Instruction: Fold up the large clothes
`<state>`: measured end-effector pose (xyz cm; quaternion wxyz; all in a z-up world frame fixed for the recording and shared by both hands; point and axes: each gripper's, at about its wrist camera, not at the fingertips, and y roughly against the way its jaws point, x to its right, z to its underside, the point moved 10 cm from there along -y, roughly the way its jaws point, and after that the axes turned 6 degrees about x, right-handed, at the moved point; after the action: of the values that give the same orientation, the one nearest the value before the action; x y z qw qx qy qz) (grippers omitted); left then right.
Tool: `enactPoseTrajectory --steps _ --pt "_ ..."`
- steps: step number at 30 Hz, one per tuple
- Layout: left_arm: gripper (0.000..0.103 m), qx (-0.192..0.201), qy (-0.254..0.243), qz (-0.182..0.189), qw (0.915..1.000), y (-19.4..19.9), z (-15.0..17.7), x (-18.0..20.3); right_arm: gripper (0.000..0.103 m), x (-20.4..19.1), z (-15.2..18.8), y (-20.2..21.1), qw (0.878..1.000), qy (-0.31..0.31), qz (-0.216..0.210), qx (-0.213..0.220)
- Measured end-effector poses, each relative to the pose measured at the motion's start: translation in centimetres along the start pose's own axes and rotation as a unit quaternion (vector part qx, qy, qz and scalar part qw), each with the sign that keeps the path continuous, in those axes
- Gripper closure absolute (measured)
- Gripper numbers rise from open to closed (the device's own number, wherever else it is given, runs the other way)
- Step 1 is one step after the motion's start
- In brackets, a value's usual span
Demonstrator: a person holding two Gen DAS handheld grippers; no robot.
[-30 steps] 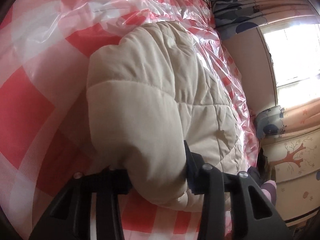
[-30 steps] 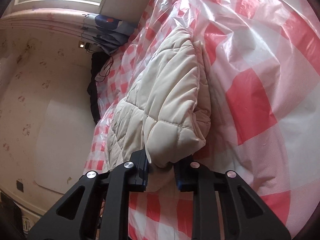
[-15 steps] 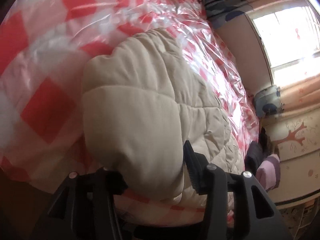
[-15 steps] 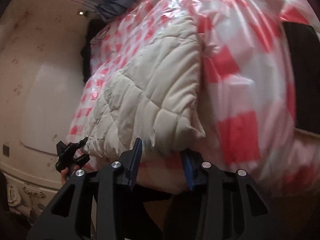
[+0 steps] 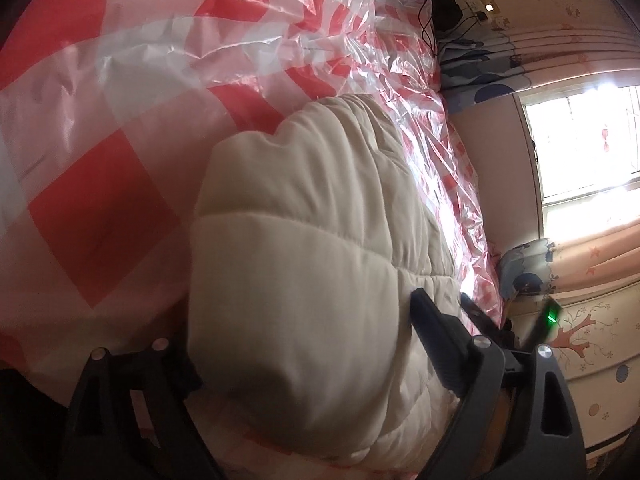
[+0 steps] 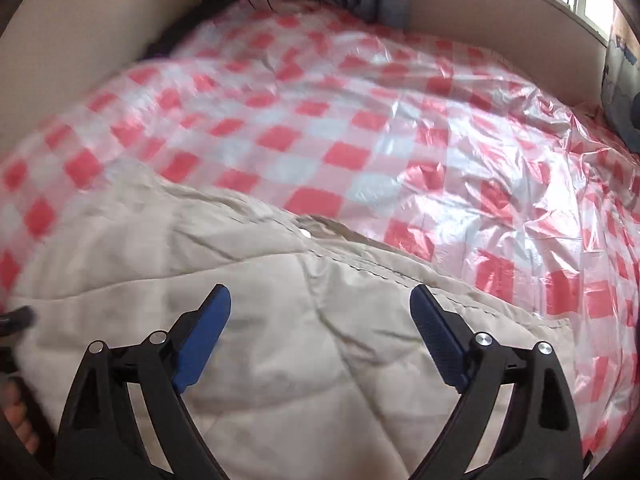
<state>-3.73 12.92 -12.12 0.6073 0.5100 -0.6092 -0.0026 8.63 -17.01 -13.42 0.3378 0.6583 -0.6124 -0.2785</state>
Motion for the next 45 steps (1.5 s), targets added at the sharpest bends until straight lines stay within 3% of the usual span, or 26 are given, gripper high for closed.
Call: enactPoseTrajectory --steps 1,2,4,6,9,10,12,14,17,20,21,23,24,25,27,30,31,33,34,35,37,39,41,42,44,45 --pt "0.017 -0.005 -0.002 0.001 1.0 -0.5 0.1 0.0 0.007 -0.4 2.2 -3.6 0.998 -0.011 -0.018 -0.061" --pt "0.017 -0.008 -0.003 0.003 1.0 -0.7 0.1 0.1 0.007 -0.2 3.2 -4.8 0.996 -0.036 -0.037 -0.077" --pt "0.017 -0.009 -0.027 -0.002 0.9996 -0.9 0.4 0.7 0.008 1.1 3.4 -3.3 0.996 -0.052 -0.045 -0.056" --pt "0.017 -0.001 -0.057 -0.01 0.9983 -1.1 0.6 0.9 0.008 1.6 2.2 -0.8 0.997 -0.061 -0.047 -0.005" --pt "0.016 0.007 -0.062 -0.014 0.998 -1.5 0.5 0.9 0.008 3.2 -0.7 -0.2 0.998 -0.062 -0.005 0.03" --pt "0.015 0.009 -0.058 -0.014 0.9982 -1.6 0.4 0.9 0.008 3.5 -1.3 -1.7 0.998 -0.061 0.009 0.015" --pt "0.015 0.012 -0.049 -0.012 0.9987 -1.9 0.3 1.1 0.007 3.1 0.5 -7.2 0.996 -0.029 0.026 -0.086" --pt "0.014 0.01 -0.044 -0.007 0.999 -2.0 0.2 1.3 0.007 3.2 0.7 -8.2 0.994 -0.038 0.015 -0.102" --pt "0.014 0.004 -0.044 -0.005 0.999 -2.3 0.3 1.1 0.008 3.6 -0.3 -2.8 0.998 -0.057 0.0 -0.036" --pt "0.014 0.007 -0.045 0.004 0.999 -2.3 0.2 1.1 0.008 2.2 1.7 6.2 0.999 -0.017 0.0 0.047" --pt "0.014 0.012 -0.045 0.004 0.9989 -2.3 0.3 1.2 0.008 1.5 3.4 7.7 0.999 -0.004 0.005 0.053" --pt "0.014 0.026 -0.046 0.001 0.9986 -2.4 0.3 1.3 0.008 -0.6 8.4 6.5 0.998 0.052 0.018 -0.005" --pt "0.014 0.029 -0.048 0.002 0.9984 -2.6 0.4 1.5 0.007 -1.3 10.4 5.4 0.996 0.078 0.029 -0.013" --pt "0.014 0.033 -0.05 -0.003 0.9982 -2.6 0.4 1.6 0.007 -1.6 10.8 5.5 0.997 0.077 0.031 0.01" --pt "0.014 0.039 -0.042 -0.001 0.9984 -2.5 0.3 1.7 0.008 -1.0 10.5 7.0 0.999 0.036 0.02 0.007" --pt "0.014 0.043 -0.034 0.004 0.9985 -2.2 -0.2 1.4 0.008 -2.0 8.9 13.0 0.994 0.002 0.013 0.105" --pt "0.014 0.05 -0.033 0.003 0.9982 -2.0 -0.4 1.3 0.007 -2.7 9.2 13.5 0.994 0.012 0.022 0.109" --pt "0.014 0.065 -0.03 -0.001 0.9974 -1.4 -0.7 1.2 0.007 -4.7 12.0 9.6 0.997 0.061 0.024 0.033" --pt "0.014 0.07 -0.028 0.001 0.9971 -1.1 -0.9 1.4 0.007 -5.2 13.2 7.8 0.996 0.081 0.035 0.026" --pt "0.015 0.072 -0.029 -0.001 0.997 -1.0 -1.0 1.6 0.007 -5.4 13.2 7.6 0.995 0.084 0.035 0.047" --pt "0.015 0.079 -0.044 -0.003 0.9959 -0.6 -1.2 2.2 0.007 -4.9 12.6 8.0 0.998 0.057 0.006 0.029" --pt "0.015 0.083 -0.065 -0.014 0.9944 -0.6 -1.3 2.7 0.007 -4.2 11.0 10.9 0.997 0.027 -0.015 0.075" --pt "0.015 0.088 -0.07 -0.025 0.9934 -0.6 -1.3 2.9 0.007 -3.6 9.9 12.7 0.992 0.048 0.022 0.114" --pt "0.016 0.092 -0.069 -0.029 0.993 -0.5 -1.3 3.1 0.007 -3.6 10.1 12.0 0.993 0.062 0.032 0.1" --pt "0.025 0.102 -0.07 -0.027 0.9919 -0.3 -1.3 3.9 0.007 -3.8 12.4 7.5 0.995 0.087 0.033 0.023" --pt "0.037 0.105 -0.073 -0.024 0.9914 -0.1 -1.3 4.4 0.006 -3.7 12.4 7.1 0.996 0.079 0.019 0.042"
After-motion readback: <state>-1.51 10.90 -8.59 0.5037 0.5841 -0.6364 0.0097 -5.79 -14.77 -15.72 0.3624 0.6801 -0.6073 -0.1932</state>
